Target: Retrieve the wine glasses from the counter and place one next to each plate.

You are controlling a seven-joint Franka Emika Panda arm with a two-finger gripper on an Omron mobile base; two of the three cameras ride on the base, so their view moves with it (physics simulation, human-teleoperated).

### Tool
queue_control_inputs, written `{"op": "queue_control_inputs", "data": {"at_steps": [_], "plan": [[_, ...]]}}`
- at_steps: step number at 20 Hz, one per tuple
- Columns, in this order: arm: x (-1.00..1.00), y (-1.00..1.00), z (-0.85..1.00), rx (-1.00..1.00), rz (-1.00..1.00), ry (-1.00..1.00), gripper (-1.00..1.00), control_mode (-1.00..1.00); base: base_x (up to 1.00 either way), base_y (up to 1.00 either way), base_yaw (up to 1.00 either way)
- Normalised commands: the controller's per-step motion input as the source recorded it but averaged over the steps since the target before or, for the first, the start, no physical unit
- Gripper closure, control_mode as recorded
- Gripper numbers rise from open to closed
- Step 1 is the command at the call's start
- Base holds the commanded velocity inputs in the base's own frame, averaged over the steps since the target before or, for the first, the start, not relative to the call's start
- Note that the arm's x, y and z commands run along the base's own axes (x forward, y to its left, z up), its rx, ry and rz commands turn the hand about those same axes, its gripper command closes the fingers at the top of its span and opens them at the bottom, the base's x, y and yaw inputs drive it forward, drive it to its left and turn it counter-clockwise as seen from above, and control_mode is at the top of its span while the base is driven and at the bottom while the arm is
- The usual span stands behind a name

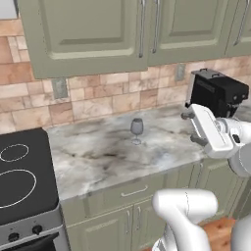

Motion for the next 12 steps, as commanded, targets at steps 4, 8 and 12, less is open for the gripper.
{"op": "queue_control_inputs", "data": {"at_steps": [4, 8, 12], "plan": [[0.00, 0.00, 0.00, 0.00, 0.00, 0.00, -1.00, 1.00, 0.85, 0.00, -0.04], [0.00, 0.00, 0.00, 0.00, 0.00, 0.00, -1.00, 1.00, 0.28, -0.20, 0.02], [0.00, 0.00, 0.00, 0.00, 0.00, 0.00, -1.00, 1.00, 0.08, -0.63, 0.18]]}}
